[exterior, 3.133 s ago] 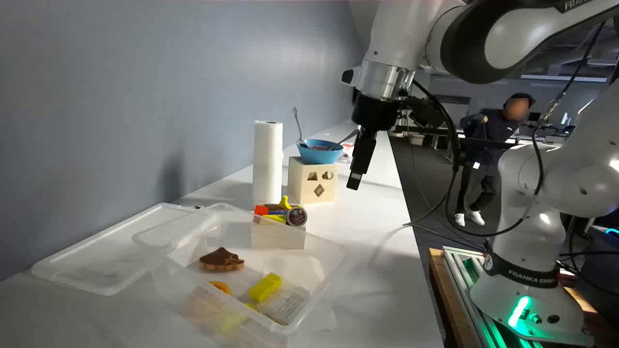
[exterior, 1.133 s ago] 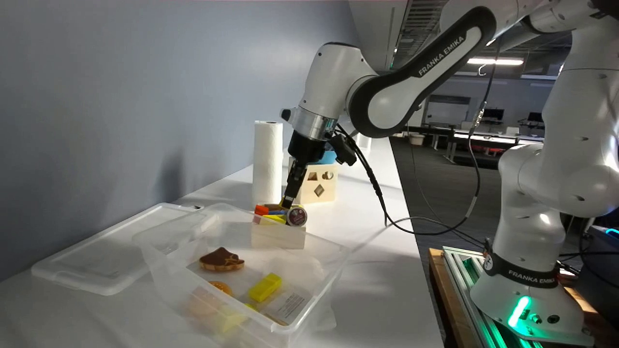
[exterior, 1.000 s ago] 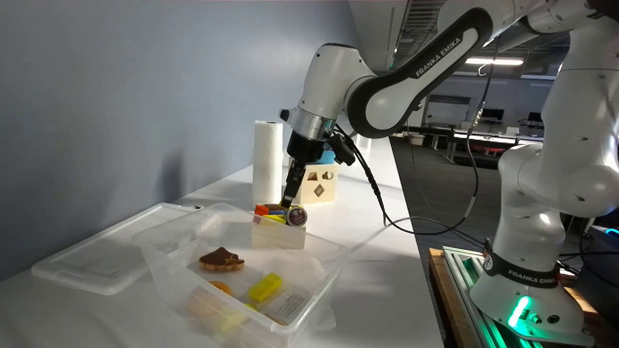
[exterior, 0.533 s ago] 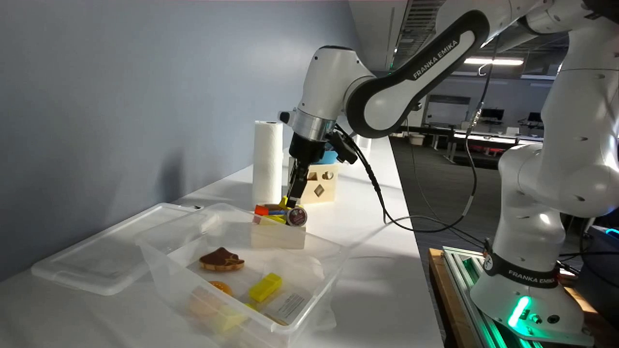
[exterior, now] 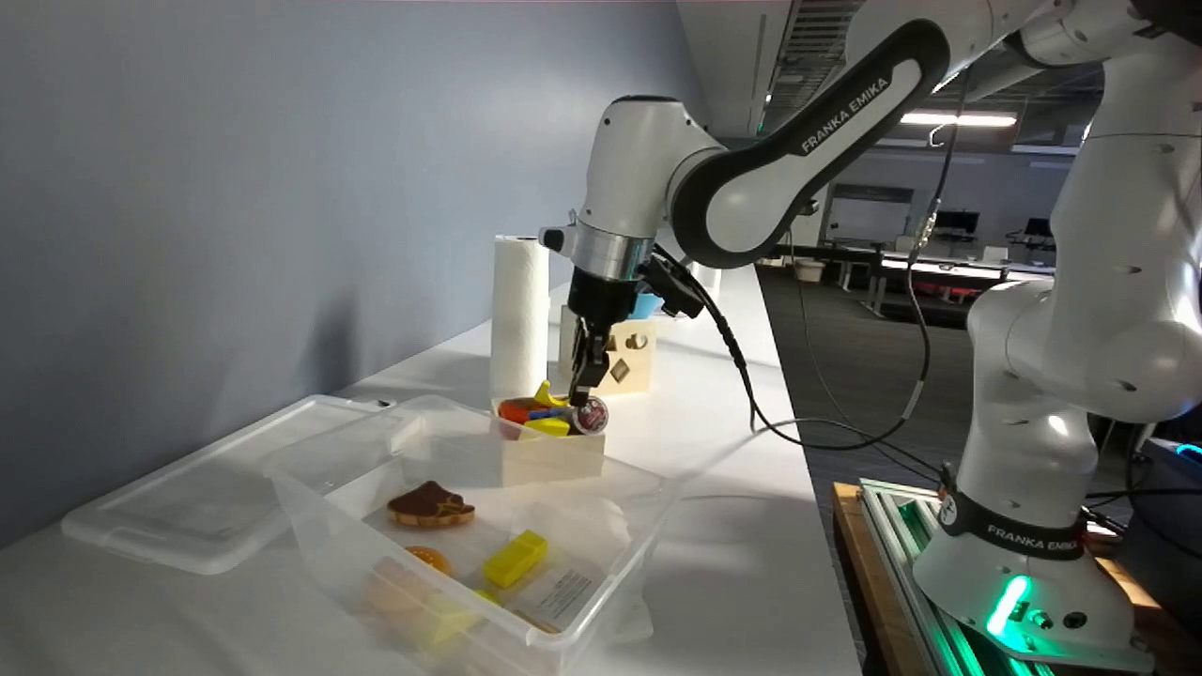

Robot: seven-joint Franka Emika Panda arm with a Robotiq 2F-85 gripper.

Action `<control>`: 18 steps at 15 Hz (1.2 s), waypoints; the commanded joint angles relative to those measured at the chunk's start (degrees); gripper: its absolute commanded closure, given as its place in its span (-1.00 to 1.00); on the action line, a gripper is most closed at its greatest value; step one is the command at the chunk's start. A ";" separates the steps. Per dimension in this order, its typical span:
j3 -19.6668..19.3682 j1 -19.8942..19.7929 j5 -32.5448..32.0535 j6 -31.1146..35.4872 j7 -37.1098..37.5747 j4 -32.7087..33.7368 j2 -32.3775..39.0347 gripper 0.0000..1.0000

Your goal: Move the coffee capsule to the storage bin

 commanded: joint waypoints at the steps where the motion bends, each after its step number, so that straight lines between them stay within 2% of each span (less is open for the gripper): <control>1: -0.68 0.72 0.93 -2.39 -2.75 1.60 0.87 0.95; 7: -0.81 0.81 2.72 -5.60 -3.34 2.88 -0.58 0.99; 10: -1.31 0.95 7.16 -9.91 -3.47 4.71 -2.12 0.99; 15: -2.70 1.64 23.20 -19.99 -3.31 9.53 -3.64 0.99; 18: -3.32 2.33 33.21 -21.92 -2.98 10.91 -5.09 0.99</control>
